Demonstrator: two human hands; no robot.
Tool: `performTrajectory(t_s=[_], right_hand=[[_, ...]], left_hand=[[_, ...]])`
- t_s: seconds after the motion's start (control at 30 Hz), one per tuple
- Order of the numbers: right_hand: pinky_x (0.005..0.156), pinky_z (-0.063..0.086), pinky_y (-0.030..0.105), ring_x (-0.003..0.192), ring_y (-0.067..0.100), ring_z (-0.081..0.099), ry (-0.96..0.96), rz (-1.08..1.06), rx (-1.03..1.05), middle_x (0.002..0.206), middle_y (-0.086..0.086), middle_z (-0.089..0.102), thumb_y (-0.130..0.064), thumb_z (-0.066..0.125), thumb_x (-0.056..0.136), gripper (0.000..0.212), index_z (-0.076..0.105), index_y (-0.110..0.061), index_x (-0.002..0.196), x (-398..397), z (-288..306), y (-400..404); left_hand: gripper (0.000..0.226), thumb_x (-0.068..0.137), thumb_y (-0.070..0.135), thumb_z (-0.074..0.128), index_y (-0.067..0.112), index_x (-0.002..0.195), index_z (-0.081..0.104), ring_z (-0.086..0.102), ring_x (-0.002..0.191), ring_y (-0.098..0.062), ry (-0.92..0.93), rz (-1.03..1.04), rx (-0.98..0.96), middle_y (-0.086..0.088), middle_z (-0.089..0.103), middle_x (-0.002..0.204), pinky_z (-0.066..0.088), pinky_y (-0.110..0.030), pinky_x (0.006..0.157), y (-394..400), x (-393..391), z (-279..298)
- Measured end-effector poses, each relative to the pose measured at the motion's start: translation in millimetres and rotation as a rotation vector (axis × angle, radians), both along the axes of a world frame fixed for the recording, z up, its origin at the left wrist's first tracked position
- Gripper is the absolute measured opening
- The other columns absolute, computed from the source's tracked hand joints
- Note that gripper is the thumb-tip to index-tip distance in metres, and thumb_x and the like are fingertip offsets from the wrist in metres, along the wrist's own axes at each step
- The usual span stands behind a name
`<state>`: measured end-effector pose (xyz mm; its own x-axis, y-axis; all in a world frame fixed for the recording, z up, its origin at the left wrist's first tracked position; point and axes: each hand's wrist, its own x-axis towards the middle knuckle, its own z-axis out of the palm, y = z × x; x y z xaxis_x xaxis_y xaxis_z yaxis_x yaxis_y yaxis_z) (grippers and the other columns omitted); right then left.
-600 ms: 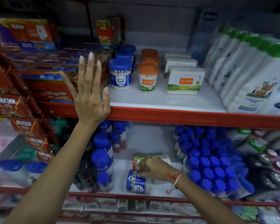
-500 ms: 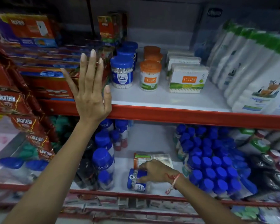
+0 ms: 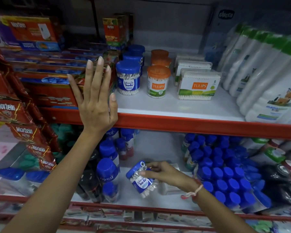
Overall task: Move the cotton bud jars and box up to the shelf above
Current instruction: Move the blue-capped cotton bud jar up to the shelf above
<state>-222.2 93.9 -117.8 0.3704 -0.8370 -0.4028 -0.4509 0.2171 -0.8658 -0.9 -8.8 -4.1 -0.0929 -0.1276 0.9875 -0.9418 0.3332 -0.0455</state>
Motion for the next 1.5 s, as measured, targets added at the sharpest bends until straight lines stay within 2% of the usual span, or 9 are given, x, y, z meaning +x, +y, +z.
performTrajectory(t_s=[0.07,0.37,0.57,0.73,0.83,0.9,1.07,1.17,1.5], right_hand=[[0.071,0.047,0.016,0.081,0.001,0.067,-0.083,-0.024,0.031,0.104,-0.001,0.077,-0.043,0.071,0.084,0.04,0.068,-0.02,0.117,1,26,5],[0.09,0.047,0.04,0.093,0.016,0.067,-0.337,-0.132,-0.021,0.097,-0.002,0.077,-0.049,0.076,0.07,0.047,0.07,-0.019,0.107,8,85,13],[0.066,0.052,0.019,0.078,0.007,0.07,-0.403,-0.15,-0.046,0.088,-0.005,0.077,-0.045,0.08,0.067,0.04,0.069,-0.021,0.098,8,99,21],[0.083,0.06,0.037,0.098,0.018,0.073,-0.499,-0.152,-0.171,0.109,0.005,0.077,-0.043,0.084,0.066,0.057,0.07,-0.015,0.114,10,130,18],[0.076,0.06,0.028,0.097,0.017,0.074,-0.551,-0.184,-0.298,0.106,0.002,0.078,-0.027,0.079,0.074,0.04,0.071,-0.017,0.112,17,156,14],[0.074,0.06,0.024,0.096,0.016,0.074,-0.568,-0.251,-0.413,0.107,0.003,0.078,-0.021,0.083,0.072,0.045,0.068,-0.015,0.115,27,170,6],[0.071,0.052,0.011,0.089,0.001,0.069,-0.246,-0.551,-0.867,0.103,-0.01,0.072,-0.036,0.089,0.064,0.063,0.059,-0.019,0.117,60,183,-29],[0.08,0.057,0.024,0.093,0.008,0.068,-0.029,-0.674,-0.989,0.105,-0.006,0.072,-0.051,0.086,0.061,0.074,0.057,-0.018,0.12,74,177,-51],[0.063,0.053,0.021,0.082,0.01,0.069,0.16,-0.624,-1.062,0.097,-0.004,0.072,-0.074,0.068,0.059,0.073,0.058,-0.02,0.108,84,152,-84]], left_hand=[[0.05,0.1,0.024,0.032,0.004,0.147,0.037,0.012,0.15,-0.019,-0.007,-0.001,0.004,-0.015,0.036,0.153,-0.005,-0.048,0.123,-1,0,0],[0.05,0.101,0.023,0.031,0.004,0.146,0.038,0.014,0.151,-0.019,-0.016,-0.016,0.004,-0.013,0.036,0.154,-0.005,-0.049,0.123,1,0,0],[0.05,0.1,0.022,0.032,0.005,0.147,0.037,0.017,0.15,-0.022,-0.025,-0.019,0.032,-0.013,0.035,0.155,-0.004,-0.05,0.124,3,1,0],[0.049,0.102,0.021,0.028,0.004,0.147,0.036,0.016,0.151,-0.021,-0.018,-0.033,0.042,-0.011,0.034,0.155,-0.001,-0.051,0.124,4,1,-1],[0.049,0.1,0.019,0.03,0.003,0.146,0.036,0.016,0.151,-0.02,-0.013,-0.04,0.038,-0.01,0.031,0.156,0.0,-0.052,0.124,6,0,-3],[0.052,0.098,0.018,0.034,0.002,0.148,0.03,0.013,0.152,-0.021,0.023,-0.038,0.02,-0.009,0.019,0.162,-0.004,-0.05,0.124,6,0,-4],[0.066,0.099,0.024,0.031,-0.002,0.151,0.001,-0.001,0.152,-0.031,0.213,-0.034,0.035,-0.013,-0.004,0.161,-0.009,-0.051,0.123,5,0,0],[0.063,0.099,0.021,0.03,-0.004,0.15,0.005,0.002,0.152,-0.029,0.194,-0.053,0.066,-0.013,0.001,0.161,-0.005,-0.048,0.125,5,0,0],[0.054,0.099,0.018,0.028,-0.003,0.149,0.022,0.009,0.152,-0.022,0.163,-0.058,0.092,-0.013,0.022,0.158,-0.001,-0.042,0.127,6,1,0]])
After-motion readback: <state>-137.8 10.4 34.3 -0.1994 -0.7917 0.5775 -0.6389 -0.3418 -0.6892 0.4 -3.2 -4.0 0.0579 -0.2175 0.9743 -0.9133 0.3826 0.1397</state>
